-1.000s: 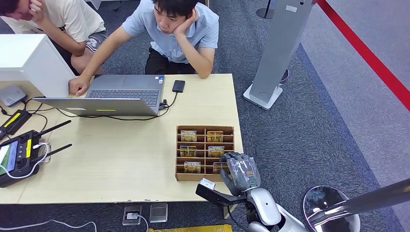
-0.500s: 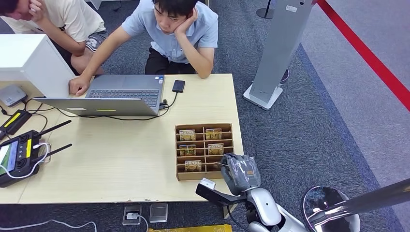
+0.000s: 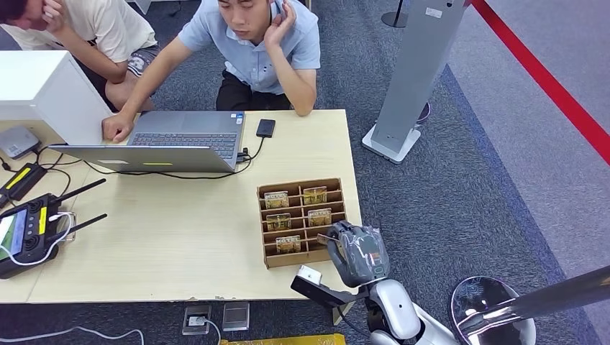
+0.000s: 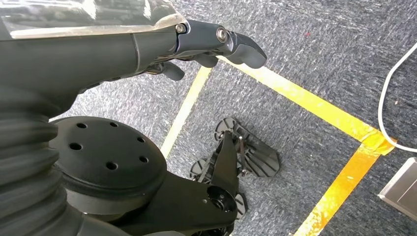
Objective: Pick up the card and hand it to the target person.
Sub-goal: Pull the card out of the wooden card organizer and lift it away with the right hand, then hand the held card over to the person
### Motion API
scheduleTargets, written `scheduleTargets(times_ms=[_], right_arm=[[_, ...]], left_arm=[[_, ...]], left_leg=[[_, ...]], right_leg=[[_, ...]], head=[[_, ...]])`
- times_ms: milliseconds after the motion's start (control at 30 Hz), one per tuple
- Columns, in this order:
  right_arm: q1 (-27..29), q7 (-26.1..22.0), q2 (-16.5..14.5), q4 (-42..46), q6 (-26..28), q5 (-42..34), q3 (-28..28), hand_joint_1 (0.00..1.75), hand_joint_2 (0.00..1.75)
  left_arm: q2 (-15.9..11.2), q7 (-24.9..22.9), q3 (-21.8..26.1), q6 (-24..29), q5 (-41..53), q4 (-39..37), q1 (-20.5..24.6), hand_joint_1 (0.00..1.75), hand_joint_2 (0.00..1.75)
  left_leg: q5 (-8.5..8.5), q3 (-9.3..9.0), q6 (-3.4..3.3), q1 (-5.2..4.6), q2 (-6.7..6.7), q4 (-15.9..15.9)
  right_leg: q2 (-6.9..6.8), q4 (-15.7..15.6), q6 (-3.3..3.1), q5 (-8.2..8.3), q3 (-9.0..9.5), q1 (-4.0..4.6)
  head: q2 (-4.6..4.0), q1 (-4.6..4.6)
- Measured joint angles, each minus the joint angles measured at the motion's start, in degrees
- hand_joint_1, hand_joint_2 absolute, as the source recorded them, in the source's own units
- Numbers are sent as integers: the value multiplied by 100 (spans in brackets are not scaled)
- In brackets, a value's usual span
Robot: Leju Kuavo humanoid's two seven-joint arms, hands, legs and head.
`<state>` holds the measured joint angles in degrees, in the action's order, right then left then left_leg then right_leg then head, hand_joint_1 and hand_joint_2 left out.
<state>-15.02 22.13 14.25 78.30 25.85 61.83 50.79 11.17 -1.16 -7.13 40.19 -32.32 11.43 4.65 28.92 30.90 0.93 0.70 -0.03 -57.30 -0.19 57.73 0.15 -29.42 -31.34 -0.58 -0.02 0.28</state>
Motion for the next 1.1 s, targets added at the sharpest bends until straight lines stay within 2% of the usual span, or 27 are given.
scheduleTargets(times_ms=[167,367,600,833,1100], right_arm=[[-121,-362,2,328,342,302,-2,175,175],[-485,-571,2,792,382,609,5,175,175],[-1388,-726,-63,970,193,433,106,175,175],[-2085,-958,-350,385,162,-107,264,175,175],[-2592,-1222,-861,-723,203,-631,503,175,175]], left_arm=[[0,-43,-2,0,10,0,0,0,175],[-2,-105,-5,-6,67,2,-3,0,175],[-69,-126,-70,-258,-38,77,-42,0,175],[-161,-92,-218,-409,-225,124,-46,0,175],[-213,-208,-446,-299,-359,143,-43,0,175]], left_leg=[[0,0,0,0,1,0],[-1,1,1,0,0,0],[-3,2,1,0,0,0],[-3,6,2,1,-3,0],[-4,21,2,1,-2,0]], right_leg=[[1,1,0,0,0,0],[0,2,0,0,1,0],[-1,3,0,1,2,0],[-2,5,0,0,-1,1],[-1,6,-1,1,-17,1]], head=[[0,-3],[0,0],[0,2],[0,-2],[0,7]])
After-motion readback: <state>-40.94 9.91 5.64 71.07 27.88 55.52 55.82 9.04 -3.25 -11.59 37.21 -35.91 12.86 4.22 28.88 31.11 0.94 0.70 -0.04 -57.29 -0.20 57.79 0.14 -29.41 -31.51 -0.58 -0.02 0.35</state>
